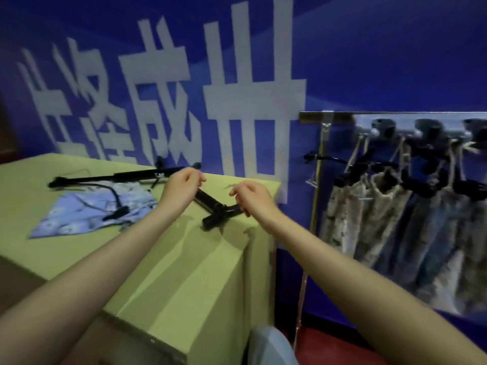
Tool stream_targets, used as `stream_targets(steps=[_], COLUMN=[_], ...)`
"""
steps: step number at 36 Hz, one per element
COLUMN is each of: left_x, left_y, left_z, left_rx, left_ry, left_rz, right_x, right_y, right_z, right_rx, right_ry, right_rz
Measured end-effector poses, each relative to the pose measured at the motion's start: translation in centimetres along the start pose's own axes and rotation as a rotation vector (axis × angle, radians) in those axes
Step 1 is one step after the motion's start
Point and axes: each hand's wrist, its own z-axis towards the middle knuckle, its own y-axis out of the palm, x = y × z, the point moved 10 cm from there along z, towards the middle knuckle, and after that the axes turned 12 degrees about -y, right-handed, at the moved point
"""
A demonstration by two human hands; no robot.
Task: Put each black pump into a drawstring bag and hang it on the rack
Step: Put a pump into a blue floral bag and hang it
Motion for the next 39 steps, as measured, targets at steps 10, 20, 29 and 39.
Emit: stream_targets(steps=[10,20,29,39], left_x=[-10.3,-17.4,-18.3,-18.1], left_y=[-12.5,-16.0,-16.4,-20.0], left_z=[4.6,7.5,9.4,9.2], left_rx=[0.304,0.41,0.411,0.594], left_ry=[0.078,-0.302,-0.265,-0.226], left_rz=[0.361,0.197,0.259,0.267], right_x=[3.2,7.0,7.0,5.0], right_y=[17.1,24.0,25.3,25.1], right_z=[4.7,9.3,10.4,10.6], right_rx=[-0.192,-0.282,-0.396,-0.281], right_ry=[0.086,0.11,-0.06,-0.022], right_rz=[0.003,-0.362,-0.499,0.154])
